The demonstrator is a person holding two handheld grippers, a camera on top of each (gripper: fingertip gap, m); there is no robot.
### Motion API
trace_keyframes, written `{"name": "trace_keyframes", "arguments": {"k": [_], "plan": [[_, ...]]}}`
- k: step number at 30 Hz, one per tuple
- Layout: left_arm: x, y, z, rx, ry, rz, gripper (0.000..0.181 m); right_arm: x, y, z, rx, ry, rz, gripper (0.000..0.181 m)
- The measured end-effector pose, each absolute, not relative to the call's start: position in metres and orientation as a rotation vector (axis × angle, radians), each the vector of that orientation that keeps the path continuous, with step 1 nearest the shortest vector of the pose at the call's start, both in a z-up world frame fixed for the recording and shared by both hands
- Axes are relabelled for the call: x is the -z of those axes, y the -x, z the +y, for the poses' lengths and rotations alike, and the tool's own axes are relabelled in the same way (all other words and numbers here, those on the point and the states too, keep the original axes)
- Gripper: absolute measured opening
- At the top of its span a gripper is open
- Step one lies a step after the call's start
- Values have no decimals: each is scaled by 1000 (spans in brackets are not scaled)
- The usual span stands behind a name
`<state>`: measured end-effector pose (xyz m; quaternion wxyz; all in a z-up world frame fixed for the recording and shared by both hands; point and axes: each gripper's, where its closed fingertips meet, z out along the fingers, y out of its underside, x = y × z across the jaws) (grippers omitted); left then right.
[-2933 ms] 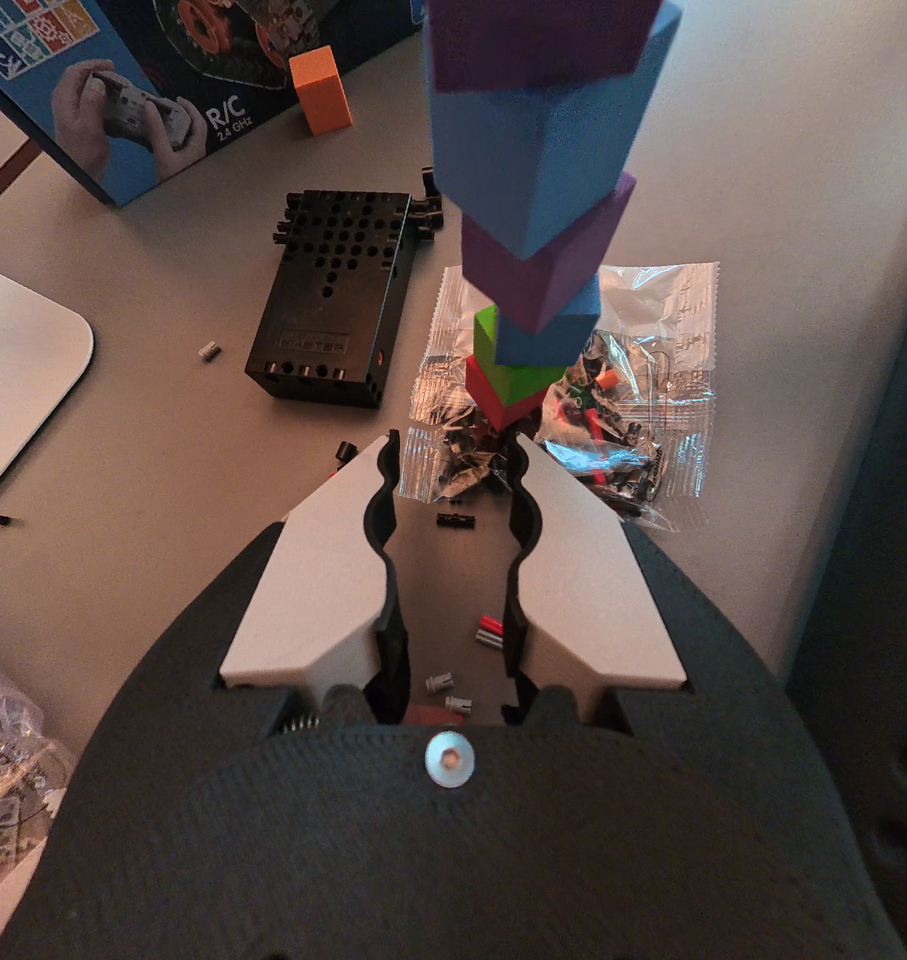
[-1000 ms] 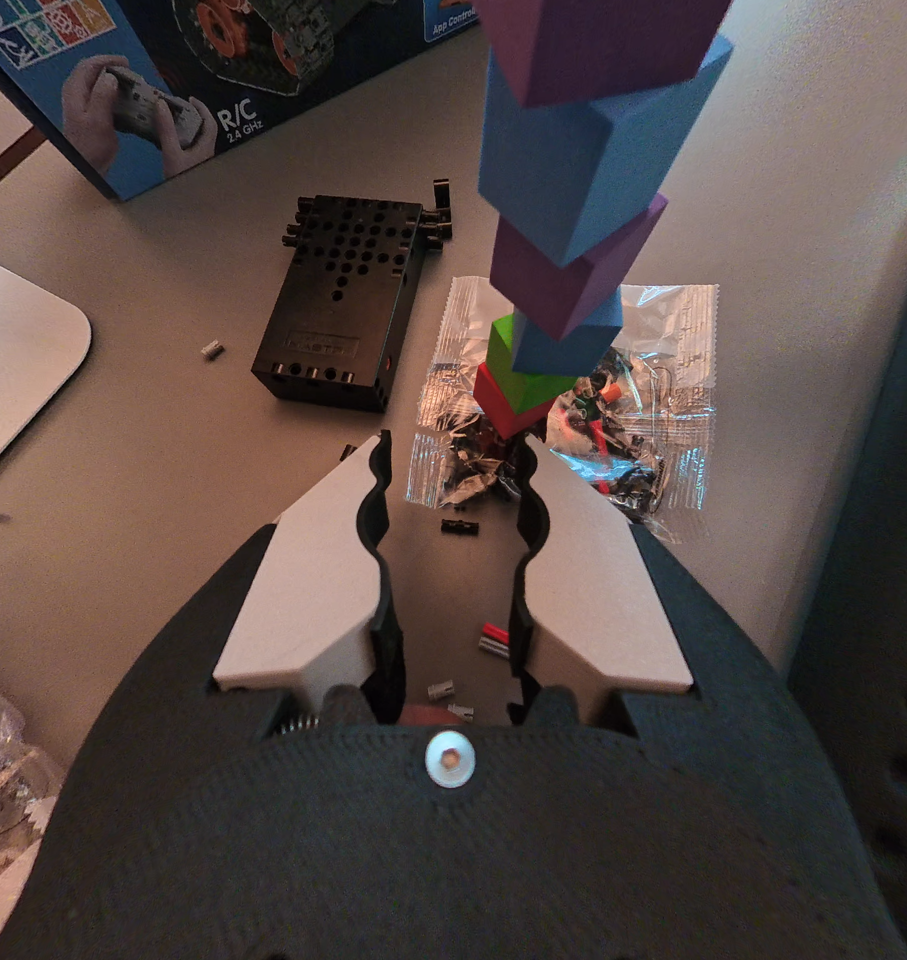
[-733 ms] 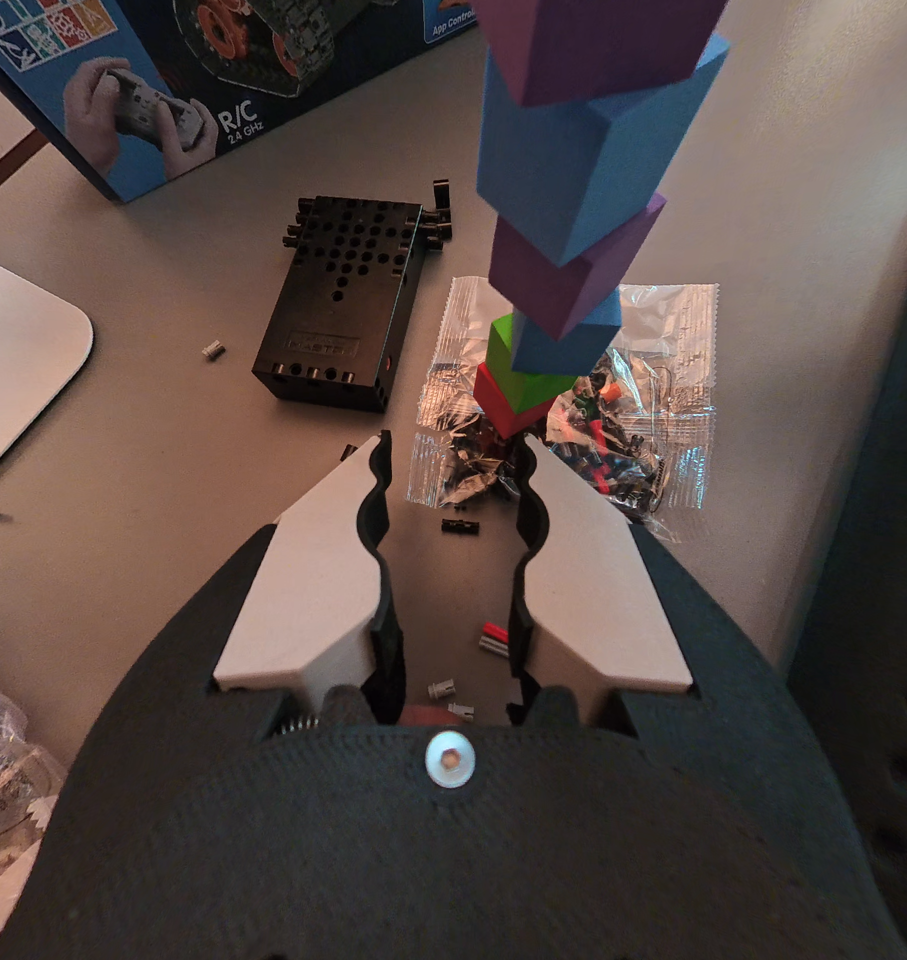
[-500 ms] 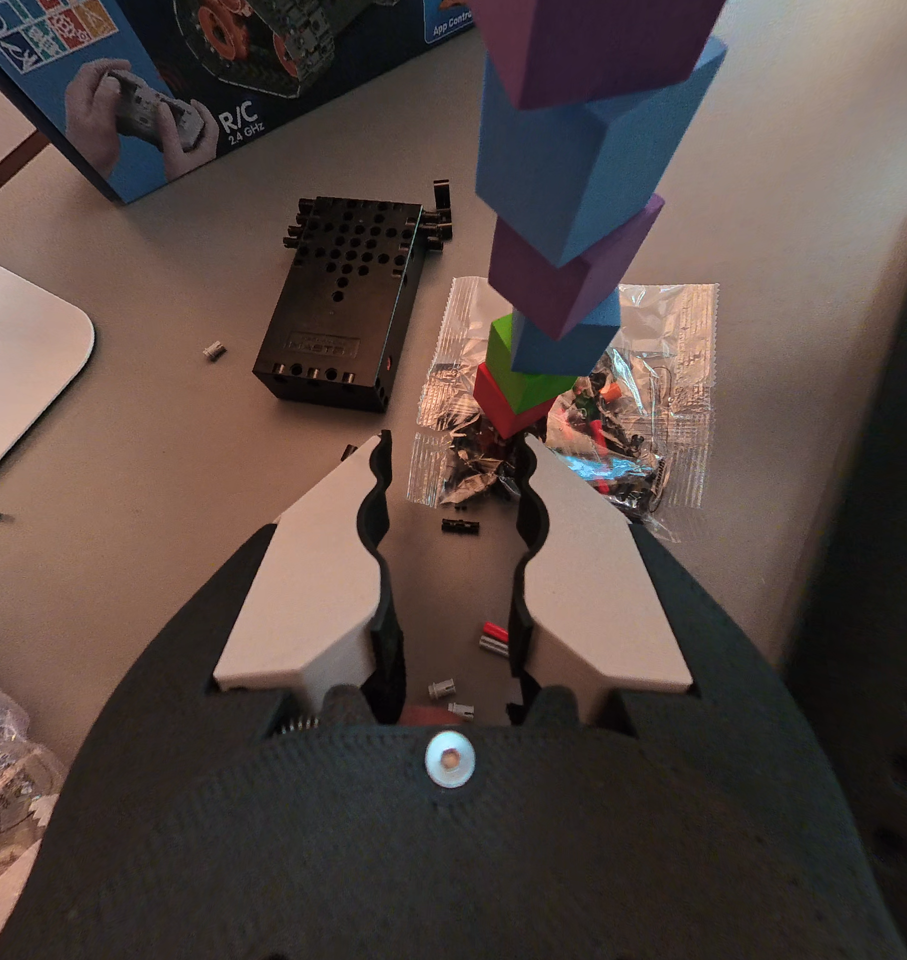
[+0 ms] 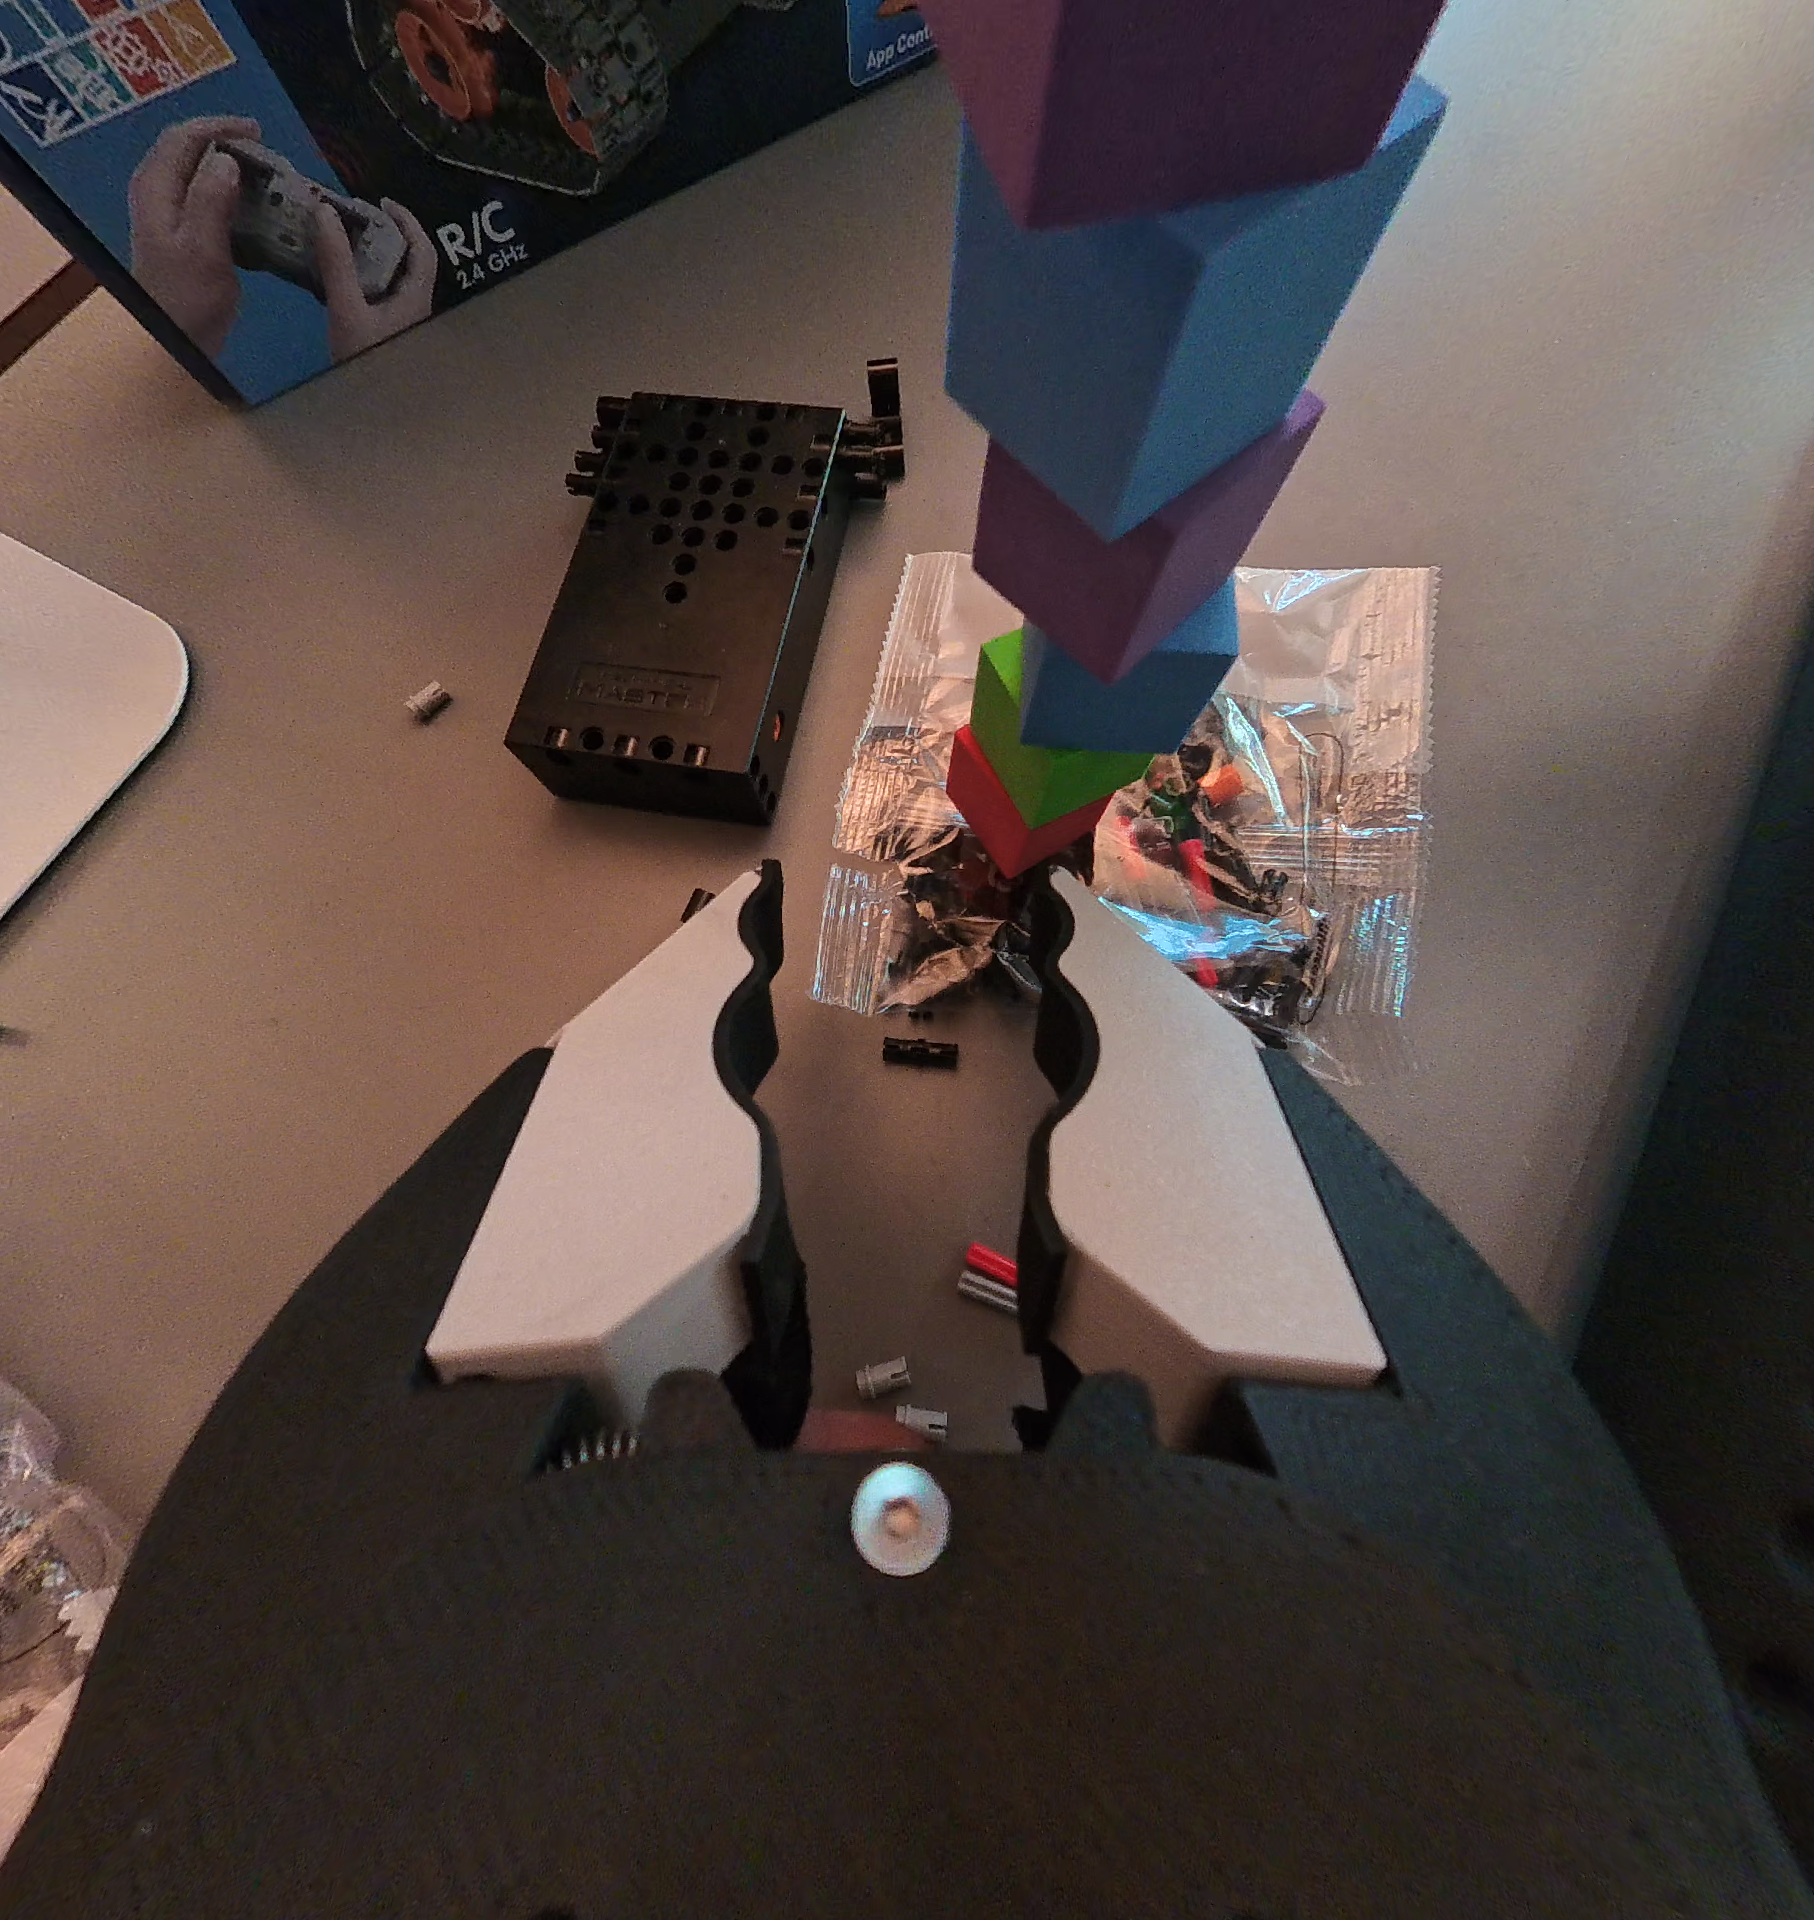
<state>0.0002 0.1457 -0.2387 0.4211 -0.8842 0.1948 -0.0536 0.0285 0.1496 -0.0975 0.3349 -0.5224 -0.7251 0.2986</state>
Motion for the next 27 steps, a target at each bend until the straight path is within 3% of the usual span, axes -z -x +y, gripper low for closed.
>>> {"name": "trace_keyframes", "arguments": {"k": [18,27], "plan": [[228,9,145,112,2183,444,49,52,-64,167,-882,1320,-1641,44],[227,23,144,40,2187,421,49,112,-109,250,-714,1569,-1299,40]]}}
